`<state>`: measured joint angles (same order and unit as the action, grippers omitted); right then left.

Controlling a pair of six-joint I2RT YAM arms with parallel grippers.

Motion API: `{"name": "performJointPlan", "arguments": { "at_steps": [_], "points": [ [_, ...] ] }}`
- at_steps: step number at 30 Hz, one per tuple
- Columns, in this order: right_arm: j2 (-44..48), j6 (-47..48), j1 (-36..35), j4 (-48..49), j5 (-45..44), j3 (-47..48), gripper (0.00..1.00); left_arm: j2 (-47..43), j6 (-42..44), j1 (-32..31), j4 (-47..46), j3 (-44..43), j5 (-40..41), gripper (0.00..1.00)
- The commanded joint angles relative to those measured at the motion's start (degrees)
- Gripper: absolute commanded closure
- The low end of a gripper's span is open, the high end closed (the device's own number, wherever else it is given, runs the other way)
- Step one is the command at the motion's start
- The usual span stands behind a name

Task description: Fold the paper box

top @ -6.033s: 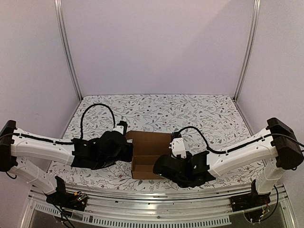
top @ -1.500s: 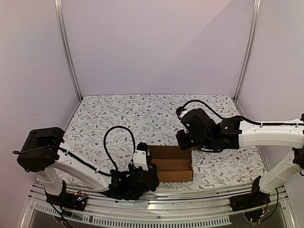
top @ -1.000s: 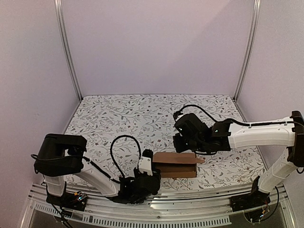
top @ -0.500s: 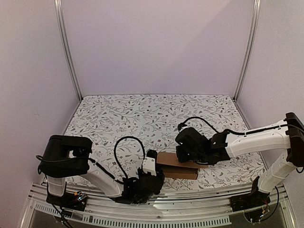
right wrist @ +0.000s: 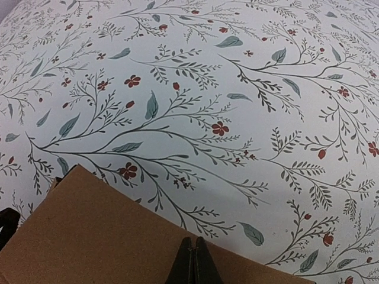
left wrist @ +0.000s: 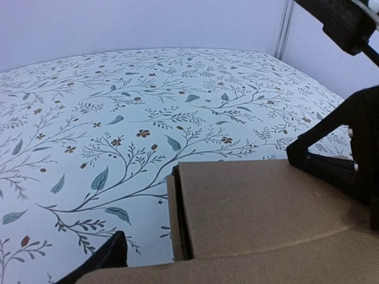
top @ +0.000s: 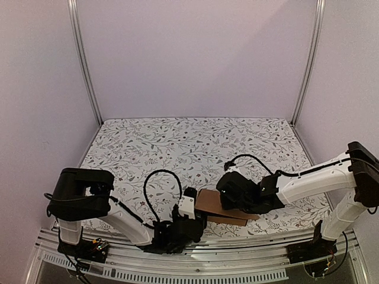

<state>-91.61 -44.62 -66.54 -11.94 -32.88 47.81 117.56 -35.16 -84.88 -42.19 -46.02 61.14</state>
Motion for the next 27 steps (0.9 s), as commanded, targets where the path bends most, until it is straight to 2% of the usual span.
{"name": "performJointPlan", "arguments": {
  "at_steps": [1,3,6,10,19,27],
  "points": [
    [-3.49,-3.08,-2.26,0.1,-5.95,-1.23,1.0,0.14,0.24,-1.3,11.78,0.65,-2.83,0.28],
    [-4.78,-4.01,-3.45,0.04,-8.33,-1.23,1.0,-0.33,-0.35,-1.61,13.9,-0.11,-3.22,0.23],
    [-6.84,-6.04,-4.86,-0.09,-11.39,-1.46,1.0,-2.19,-2.26,-1.85,17.65,-0.2,-4.28,0.21],
    [-8.72,-9.36,-5.96,-0.18,-14.18,-2.05,1.0,-6.02,-4.85,-1.89,20.87,1.15,-5.61,0.05],
    [-14.15,-15.15,-7.58,-0.68,-19.82,-2.02,1.0,-16.59,-10.82,-1.96,34.53,2.28,-10.9,0.04],
    [-16.14,-16.87,-7.67,-1.05,-21.57,-1.32,1.0,-26.92,-12.06,-2.01,46.4,2.41,-15.22,0.05]
  ]
}}
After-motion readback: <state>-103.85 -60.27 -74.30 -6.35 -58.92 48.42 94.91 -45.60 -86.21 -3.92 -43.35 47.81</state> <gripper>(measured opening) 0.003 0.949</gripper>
